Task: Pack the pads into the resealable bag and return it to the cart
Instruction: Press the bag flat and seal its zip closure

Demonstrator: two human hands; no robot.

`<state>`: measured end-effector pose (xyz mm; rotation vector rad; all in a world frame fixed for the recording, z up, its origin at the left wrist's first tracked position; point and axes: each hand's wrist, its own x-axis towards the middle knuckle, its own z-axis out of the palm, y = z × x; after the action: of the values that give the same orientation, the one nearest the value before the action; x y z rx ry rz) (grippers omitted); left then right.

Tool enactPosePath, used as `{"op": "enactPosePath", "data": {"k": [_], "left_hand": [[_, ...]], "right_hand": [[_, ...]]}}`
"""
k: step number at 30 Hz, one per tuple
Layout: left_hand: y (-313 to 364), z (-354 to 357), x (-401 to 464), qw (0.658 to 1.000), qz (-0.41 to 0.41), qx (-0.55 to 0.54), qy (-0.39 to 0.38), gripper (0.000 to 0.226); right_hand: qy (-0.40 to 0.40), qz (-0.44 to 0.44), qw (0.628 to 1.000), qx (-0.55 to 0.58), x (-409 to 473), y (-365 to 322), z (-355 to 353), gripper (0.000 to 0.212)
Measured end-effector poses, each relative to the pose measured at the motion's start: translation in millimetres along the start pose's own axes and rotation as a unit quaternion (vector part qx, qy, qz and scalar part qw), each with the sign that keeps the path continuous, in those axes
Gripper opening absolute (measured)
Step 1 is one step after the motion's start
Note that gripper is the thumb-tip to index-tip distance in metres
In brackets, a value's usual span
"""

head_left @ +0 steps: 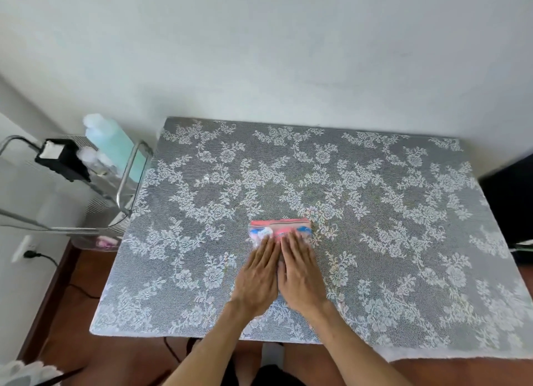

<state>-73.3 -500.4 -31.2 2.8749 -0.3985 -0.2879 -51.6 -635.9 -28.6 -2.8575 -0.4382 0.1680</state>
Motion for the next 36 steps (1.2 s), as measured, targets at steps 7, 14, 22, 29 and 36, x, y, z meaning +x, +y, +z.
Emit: {"op": "enactPosePath", "data": {"k": [7,14,22,29,36], "left_hand": [[-7.2,2.3,1.4,0.998,-0.048,-0.03,-0.004,0.061],[-11.4,-20.1,13.2,0.996,-0.03,-0.063,0.048,0.057],[-4.7,-9.8,36.1,0.999,0.009,-0.02,0.031,0.056],[-11.2,-6.7,37.5,0.999,0.015,-0.021,0.018,0.058],[-8.5,-16.9,46.7,0.999,-0.02,0.004,0.027,0.061]], "right_hand": [[-0.069,0.061,0.995,0.05,5.0,2.6,-4.0,0.073],[-0.02,0.037,0.998,0.047,20.0,4.9,-25.2,0.068],[-0.089,-0.028,0.996,0.015,29.5,15.5,-8.7,0.059],[-0.091,-0.006,0.996,0.025,33.1,12.9,-10.5,0.063],[-0.023,0.001,1.0,0.019,45.2,9.7,-24.4,0.059]]}}
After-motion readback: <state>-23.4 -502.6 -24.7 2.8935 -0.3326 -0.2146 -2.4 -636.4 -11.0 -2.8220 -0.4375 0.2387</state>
